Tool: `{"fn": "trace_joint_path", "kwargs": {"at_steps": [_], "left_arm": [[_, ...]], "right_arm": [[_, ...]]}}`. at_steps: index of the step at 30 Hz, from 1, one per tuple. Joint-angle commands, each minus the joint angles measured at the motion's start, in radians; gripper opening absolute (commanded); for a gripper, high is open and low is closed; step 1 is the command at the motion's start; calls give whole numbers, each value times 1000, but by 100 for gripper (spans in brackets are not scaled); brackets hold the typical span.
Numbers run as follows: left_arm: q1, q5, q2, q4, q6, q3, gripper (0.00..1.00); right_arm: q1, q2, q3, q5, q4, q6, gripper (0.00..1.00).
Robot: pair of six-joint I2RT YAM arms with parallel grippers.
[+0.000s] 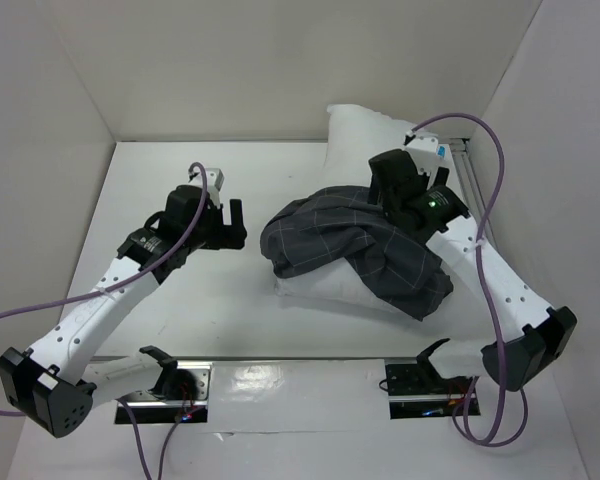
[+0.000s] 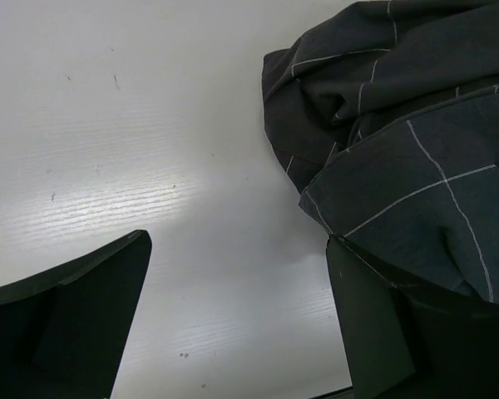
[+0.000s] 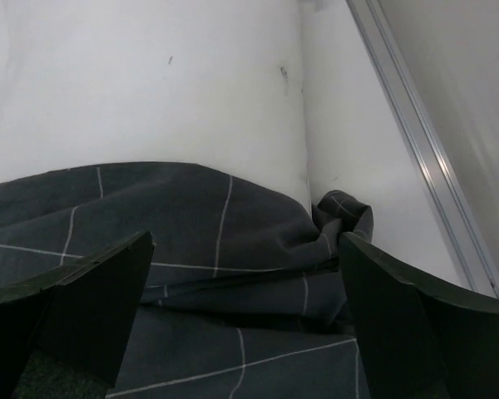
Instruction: Put the pillow into the pillowcase
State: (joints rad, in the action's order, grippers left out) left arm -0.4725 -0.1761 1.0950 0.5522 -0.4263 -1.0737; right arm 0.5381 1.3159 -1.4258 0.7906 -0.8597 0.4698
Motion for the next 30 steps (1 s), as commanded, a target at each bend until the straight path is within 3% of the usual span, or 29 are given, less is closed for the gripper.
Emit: {"fn": "trace_joint_path", "kwargs": {"at_steps": [1, 7, 18, 24, 28, 30], "left_arm": [[-3, 36, -20, 2, -14, -32, 100], [-37, 89, -11, 38, -2, -32, 100], [-130, 184, -83, 49, -32, 82, 100], [-130, 225, -32, -119, -124, 127, 100], [-130, 293, 54, -286, -147, 141, 100], [-130, 320, 104, -340, -147, 129, 93]], "right_arm": [[-13, -69, 10, -56, 31, -5, 100], [-23, -128, 63, -131, 21, -30, 100], [-23, -385, 335, -503, 57, -54, 100], [-13, -385, 390, -504, 48, -30, 100], [-13, -394, 442, -504, 97, -20, 83], [-13, -394, 442, -495, 125, -20, 67]]}}
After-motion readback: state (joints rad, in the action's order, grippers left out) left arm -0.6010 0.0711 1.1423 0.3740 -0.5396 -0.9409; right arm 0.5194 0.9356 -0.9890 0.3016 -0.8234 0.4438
